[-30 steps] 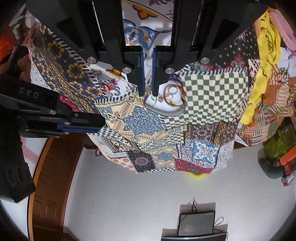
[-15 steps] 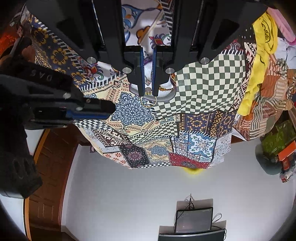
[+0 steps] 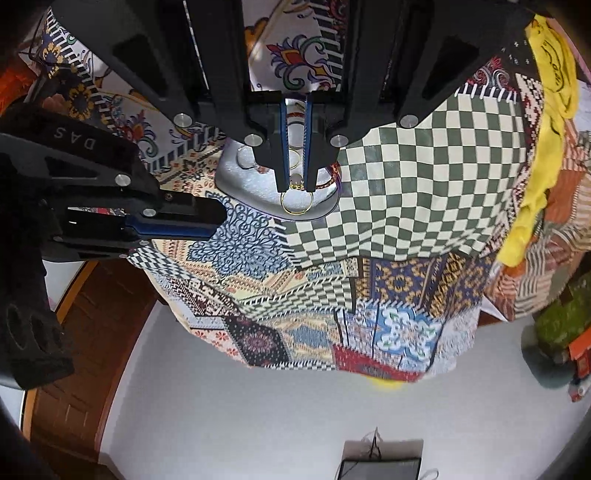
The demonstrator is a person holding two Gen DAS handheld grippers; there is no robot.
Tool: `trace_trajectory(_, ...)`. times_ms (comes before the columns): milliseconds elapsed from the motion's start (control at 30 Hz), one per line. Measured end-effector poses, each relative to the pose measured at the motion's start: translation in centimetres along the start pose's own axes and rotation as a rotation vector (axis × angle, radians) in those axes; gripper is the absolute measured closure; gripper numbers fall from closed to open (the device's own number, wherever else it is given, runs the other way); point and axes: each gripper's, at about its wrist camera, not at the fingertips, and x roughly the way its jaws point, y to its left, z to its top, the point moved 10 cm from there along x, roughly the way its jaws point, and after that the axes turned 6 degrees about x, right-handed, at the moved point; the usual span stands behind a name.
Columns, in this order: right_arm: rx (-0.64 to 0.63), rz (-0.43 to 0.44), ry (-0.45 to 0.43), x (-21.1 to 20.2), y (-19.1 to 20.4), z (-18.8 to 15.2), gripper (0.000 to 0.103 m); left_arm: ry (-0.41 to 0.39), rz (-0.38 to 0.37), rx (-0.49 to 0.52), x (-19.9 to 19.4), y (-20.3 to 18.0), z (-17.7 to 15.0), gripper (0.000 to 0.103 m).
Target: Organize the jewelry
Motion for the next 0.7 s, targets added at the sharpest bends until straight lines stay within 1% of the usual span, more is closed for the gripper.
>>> trace_trajectory(300,0.001,0.011,0.043,1.8,-0.3,-0.5,0.093,0.029,0.017,0.038,1.6,0.4,-0.2,0.098)
trace_trajectory(700,-0.006,0.004,0.057,2.6,-0.3,-0.5,0.093,0.047,0.021,0.055,2.0,0.4,-0.6,0.098)
